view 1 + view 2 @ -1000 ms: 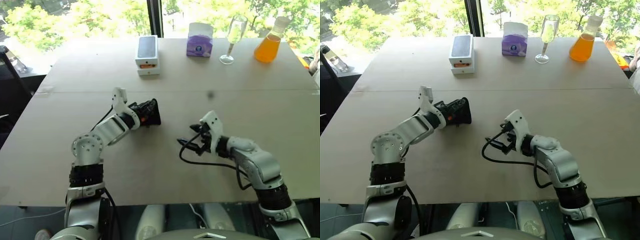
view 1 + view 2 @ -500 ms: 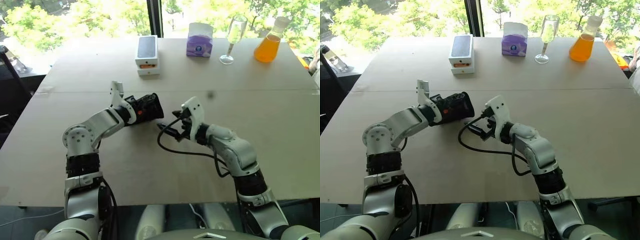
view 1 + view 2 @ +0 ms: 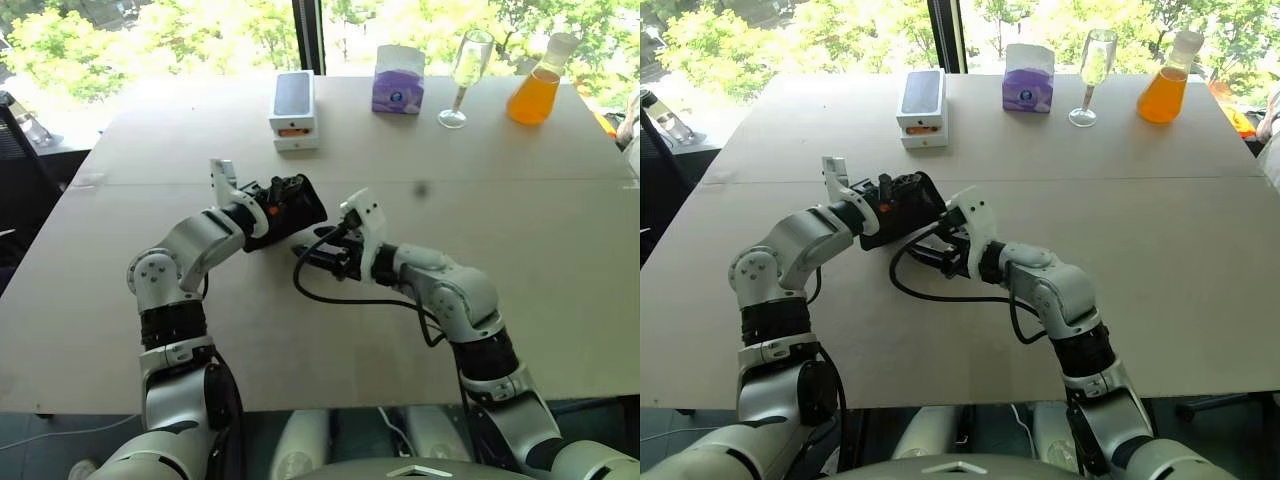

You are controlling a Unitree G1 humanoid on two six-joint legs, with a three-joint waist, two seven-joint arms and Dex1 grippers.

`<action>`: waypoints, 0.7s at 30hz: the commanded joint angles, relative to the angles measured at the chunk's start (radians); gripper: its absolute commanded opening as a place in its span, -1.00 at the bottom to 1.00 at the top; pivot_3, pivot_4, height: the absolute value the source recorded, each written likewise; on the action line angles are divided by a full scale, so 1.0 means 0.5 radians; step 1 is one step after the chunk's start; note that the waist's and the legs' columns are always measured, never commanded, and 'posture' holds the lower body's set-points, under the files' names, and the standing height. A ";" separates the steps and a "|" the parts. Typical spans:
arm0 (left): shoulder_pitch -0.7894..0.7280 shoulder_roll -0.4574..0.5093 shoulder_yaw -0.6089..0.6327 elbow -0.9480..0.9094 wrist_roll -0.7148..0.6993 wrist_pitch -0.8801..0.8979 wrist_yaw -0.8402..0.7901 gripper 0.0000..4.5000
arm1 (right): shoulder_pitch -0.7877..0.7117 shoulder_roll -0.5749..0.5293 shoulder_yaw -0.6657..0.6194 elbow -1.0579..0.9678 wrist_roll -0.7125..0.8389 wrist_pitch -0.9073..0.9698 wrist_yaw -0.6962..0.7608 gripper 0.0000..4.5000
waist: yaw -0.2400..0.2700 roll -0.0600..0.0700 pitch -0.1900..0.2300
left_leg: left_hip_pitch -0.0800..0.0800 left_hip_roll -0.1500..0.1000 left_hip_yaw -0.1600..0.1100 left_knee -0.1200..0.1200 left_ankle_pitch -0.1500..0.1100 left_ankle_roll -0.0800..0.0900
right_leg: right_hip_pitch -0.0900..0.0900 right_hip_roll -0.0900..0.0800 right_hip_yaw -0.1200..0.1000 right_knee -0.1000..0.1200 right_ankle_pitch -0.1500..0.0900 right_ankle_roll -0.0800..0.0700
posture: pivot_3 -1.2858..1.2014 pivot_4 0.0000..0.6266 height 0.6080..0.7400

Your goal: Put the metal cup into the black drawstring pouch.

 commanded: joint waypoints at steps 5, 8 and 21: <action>0.007 0.002 0.052 -0.087 -0.197 -0.041 0.107 -1.00 | -0.068 0.137 -0.081 0.145 -0.075 -0.156 -0.194 0.41 | 0.001 0.000 0.000 | -0.001 -0.001 0.000 0.000 0.000 0.000 | 0.000 0.000 0.001 0.000 0.000 0.000 | 0.03 -0.52 1.00; 0.025 0.002 0.053 -0.102 -0.294 -0.063 0.169 -1.00 | -0.073 0.190 -0.095 0.186 -0.076 -0.187 -0.217 0.41 | -0.002 0.000 0.000 | -0.001 0.000 0.000 0.000 0.000 0.000 | -0.001 0.000 0.001 0.000 0.000 0.000 | 0.03 -0.52 1.00; 0.050 0.094 0.009 -0.087 -0.472 -0.120 0.261 -1.00 | -0.164 0.365 -0.019 0.408 -0.007 -0.328 -0.129 0.41 | -0.002 0.000 0.000 | -0.001 0.000 0.000 0.000 0.000 0.000 | -0.001 0.000 0.001 0.000 0.000 0.000 | 0.03 -0.52 1.00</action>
